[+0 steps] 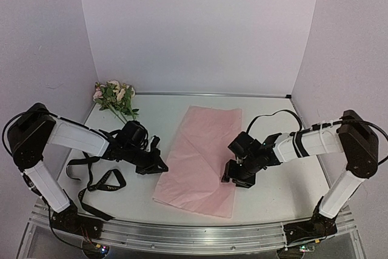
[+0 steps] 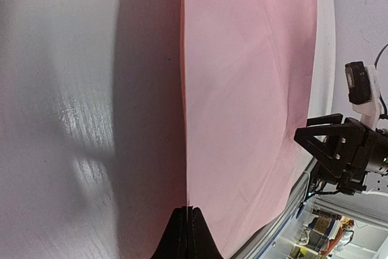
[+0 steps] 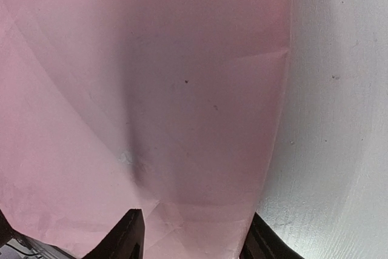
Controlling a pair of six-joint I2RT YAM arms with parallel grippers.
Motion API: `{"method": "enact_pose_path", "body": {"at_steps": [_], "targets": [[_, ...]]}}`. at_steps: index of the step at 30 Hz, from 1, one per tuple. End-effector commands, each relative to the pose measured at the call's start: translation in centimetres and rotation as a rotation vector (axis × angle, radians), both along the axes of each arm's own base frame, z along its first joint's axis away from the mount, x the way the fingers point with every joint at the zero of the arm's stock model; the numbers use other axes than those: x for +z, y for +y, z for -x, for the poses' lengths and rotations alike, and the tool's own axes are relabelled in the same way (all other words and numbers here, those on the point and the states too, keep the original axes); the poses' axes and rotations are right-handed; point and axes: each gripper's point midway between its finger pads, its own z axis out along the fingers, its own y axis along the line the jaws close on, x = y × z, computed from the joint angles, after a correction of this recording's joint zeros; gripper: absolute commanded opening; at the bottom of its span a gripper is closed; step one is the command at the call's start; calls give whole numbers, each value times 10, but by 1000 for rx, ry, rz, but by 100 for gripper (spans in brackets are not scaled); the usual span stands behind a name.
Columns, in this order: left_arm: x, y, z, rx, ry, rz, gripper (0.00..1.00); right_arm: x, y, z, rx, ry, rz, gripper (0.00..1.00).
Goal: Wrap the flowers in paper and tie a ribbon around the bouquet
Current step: Pick up the corner of the folded wrapping paper at the center of the board, then pass from the left arm to the right
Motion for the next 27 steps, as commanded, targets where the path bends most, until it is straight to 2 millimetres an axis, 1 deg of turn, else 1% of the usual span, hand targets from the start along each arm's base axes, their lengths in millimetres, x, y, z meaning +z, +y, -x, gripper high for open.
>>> {"method": "enact_pose_path", "body": {"at_steps": [1,4,6,10,14,16,18,21,23,24,27], "targets": [[42,3,-16,3,-140,-28,0,14,19,-11,21,-38,-34,56],[59,13,-20,15,-197,-74,0,24,39,-17,39,-49,-67,59],[74,20,-23,28,-244,-97,0,29,54,-21,55,-54,-90,61],[102,29,-21,24,-309,-110,0,40,85,-31,85,-59,-138,68],[140,21,-16,-29,-391,-37,0,49,109,-41,106,-60,-184,75],[152,15,-15,-51,-421,-20,0,56,115,-46,109,-75,-198,79],[158,8,-17,-72,-435,-17,0,63,115,-50,107,-103,-201,85],[151,2,-23,-84,-422,-51,0,73,100,-50,89,-155,-180,93],[144,-1,-27,-94,-408,-74,0,80,86,-50,76,-193,-157,97],[141,-3,-28,-101,-400,-83,0,87,80,-50,67,-221,-151,98],[142,-7,-29,-135,-403,-86,0,99,62,-49,48,-271,-131,98]]}}
